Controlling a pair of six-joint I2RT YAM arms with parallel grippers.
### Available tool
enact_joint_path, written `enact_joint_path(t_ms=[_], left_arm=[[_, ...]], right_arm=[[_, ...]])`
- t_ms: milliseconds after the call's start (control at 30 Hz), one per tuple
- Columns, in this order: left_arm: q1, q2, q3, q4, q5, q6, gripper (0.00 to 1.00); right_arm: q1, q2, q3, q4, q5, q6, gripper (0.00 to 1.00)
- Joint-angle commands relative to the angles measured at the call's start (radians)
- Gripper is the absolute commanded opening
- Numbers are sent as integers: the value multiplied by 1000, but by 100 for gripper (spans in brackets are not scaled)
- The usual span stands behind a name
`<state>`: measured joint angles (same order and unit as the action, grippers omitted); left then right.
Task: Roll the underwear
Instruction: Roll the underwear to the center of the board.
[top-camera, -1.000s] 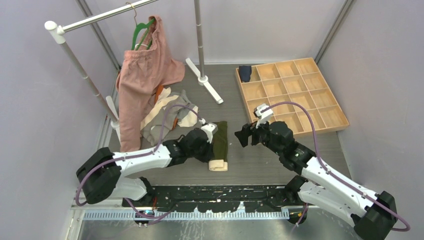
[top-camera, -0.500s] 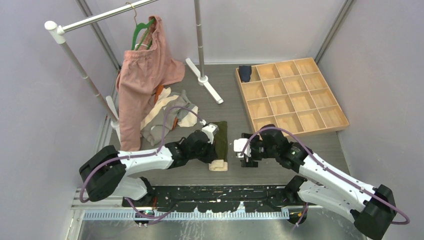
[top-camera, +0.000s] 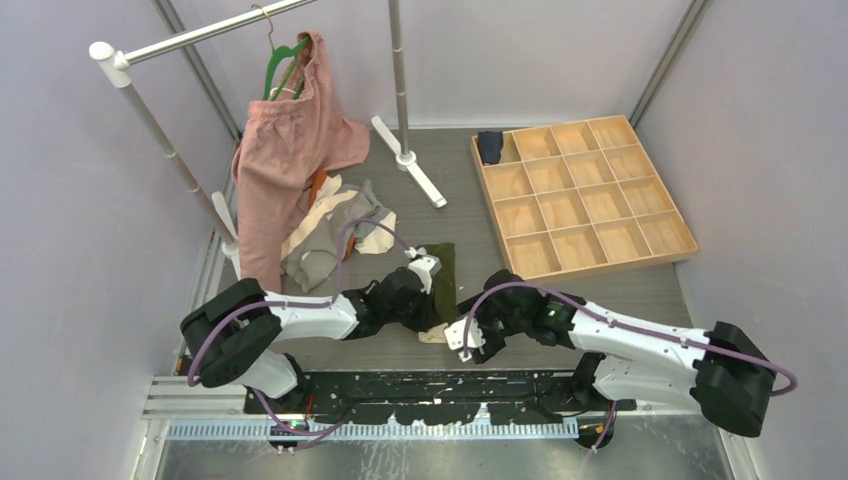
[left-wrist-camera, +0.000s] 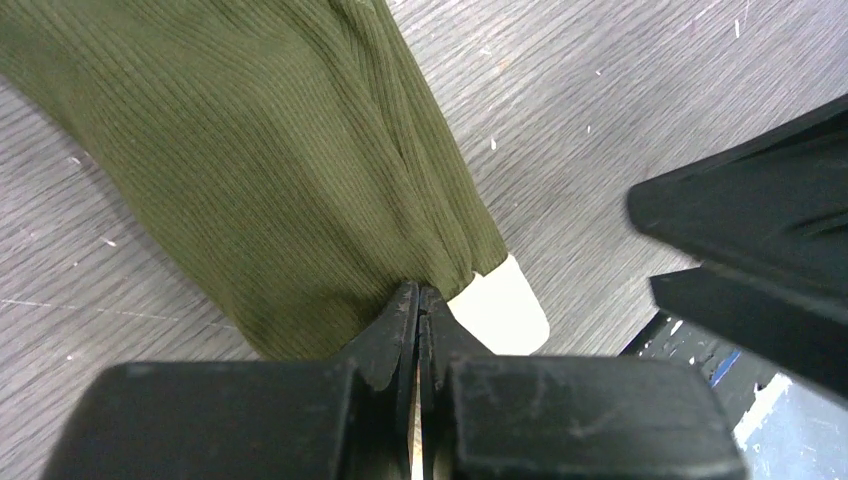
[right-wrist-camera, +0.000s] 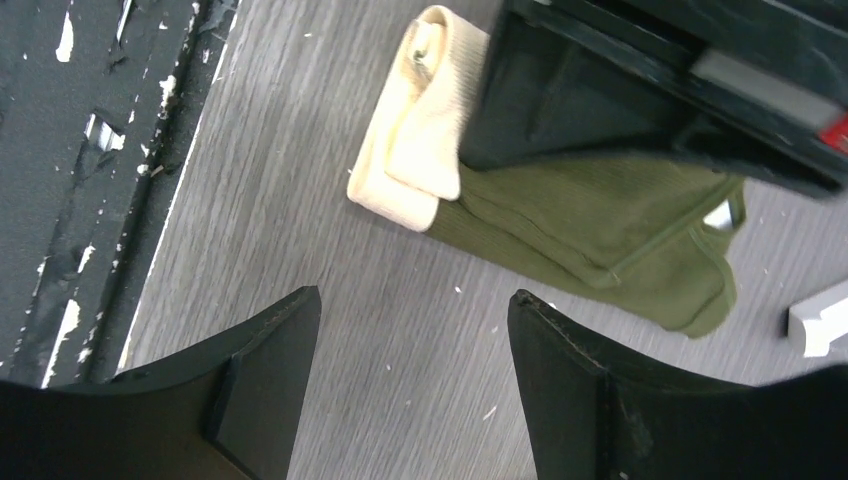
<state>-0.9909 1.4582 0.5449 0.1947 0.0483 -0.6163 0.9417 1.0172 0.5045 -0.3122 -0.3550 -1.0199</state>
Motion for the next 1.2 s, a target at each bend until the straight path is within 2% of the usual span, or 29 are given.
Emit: enact_joint_path(t_ms=[0, 233, 433, 667, 867, 1167], left_arm=[[-9, 31, -13, 54, 14, -12, 1], [-11, 33, -34, 65, 9, -22, 1], [-10, 43, -34, 66, 13, -25, 1], [-10, 44, -28, 52, 10, -19, 1], [-11, 43, -24, 39, 13, -17, 1], [-11, 54, -15, 27, 23, -16, 1]], right_arm=[[68, 78, -6, 101, 97, -113, 74], [154, 143, -14, 146, 172, -182, 73], [228, 195, -46, 257, 194, -132, 73], [266, 250, -62, 295, 226, -117, 71], [271, 293, -65, 285, 282, -101, 62], [277, 326, -98, 383, 345, -11, 48]])
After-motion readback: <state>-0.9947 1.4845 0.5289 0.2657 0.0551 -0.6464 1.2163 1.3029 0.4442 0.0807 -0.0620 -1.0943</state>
